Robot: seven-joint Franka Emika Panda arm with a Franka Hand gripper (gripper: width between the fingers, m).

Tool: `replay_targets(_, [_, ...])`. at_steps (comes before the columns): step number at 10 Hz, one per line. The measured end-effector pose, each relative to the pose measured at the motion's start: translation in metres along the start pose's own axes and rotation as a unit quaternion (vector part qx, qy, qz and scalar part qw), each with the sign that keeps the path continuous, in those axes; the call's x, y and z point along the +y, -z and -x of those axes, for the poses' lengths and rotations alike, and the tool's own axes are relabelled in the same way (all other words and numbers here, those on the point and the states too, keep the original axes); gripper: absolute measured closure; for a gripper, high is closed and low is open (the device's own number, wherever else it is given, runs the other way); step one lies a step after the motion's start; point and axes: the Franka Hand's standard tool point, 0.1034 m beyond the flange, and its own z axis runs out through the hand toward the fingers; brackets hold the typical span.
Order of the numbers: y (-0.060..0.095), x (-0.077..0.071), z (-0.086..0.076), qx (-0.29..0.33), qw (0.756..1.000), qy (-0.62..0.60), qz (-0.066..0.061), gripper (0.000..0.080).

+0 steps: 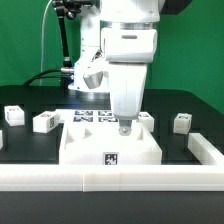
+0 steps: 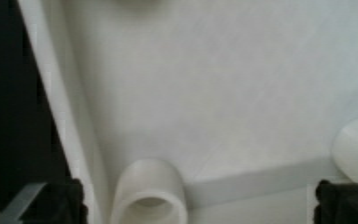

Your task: Assemble one leg

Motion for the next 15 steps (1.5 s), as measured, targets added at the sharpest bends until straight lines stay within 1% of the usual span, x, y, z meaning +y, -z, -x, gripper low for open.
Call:
replay_targets(2, [-0.005, -0.012, 0.001, -0.001, 1.0, 0.001, -0.007, 0.015])
replay_targets(3, [-0.006, -0.015, 0.002, -0.002, 1.0, 0.001, -0.007, 0.015])
replay_targets(4, [-0.01, -0.024, 0.008, 0.002, 1.0, 0.023, 0.011, 0.015])
replay_targets(5, [-0.017, -0.046, 0.017, 0.003, 0.999, 0.03, 0.018, 0.015])
replay_targets(6, [-0.018, -0.056, 0.024, 0.005, 0.999, 0.036, 0.029, 0.015])
replay_targets(7, [-0.022, -0.065, 0.029, 0.007, 0.998, 0.042, 0.043, 0.015])
replay_targets(8, [-0.027, -0.075, 0.033, 0.007, 0.998, 0.04, 0.042, 0.015])
replay_targets(9, [-0.03, -0.079, 0.033, 0.007, 0.998, 0.039, 0.04, 0.015])
replay_targets(10, [-0.035, -0.086, 0.033, 0.008, 0.998, 0.038, 0.041, 0.015])
replay_targets(11, [-0.042, -0.094, 0.03, 0.008, 0.999, 0.03, 0.035, 0.015])
replay_targets(13, [-0.056, -0.098, 0.019, 0.004, 0.999, 0.023, 0.023, 0.015])
replay_targets(15, [-0.06, -0.102, 0.018, 0.005, 1.0, 0.013, 0.017, 0.015])
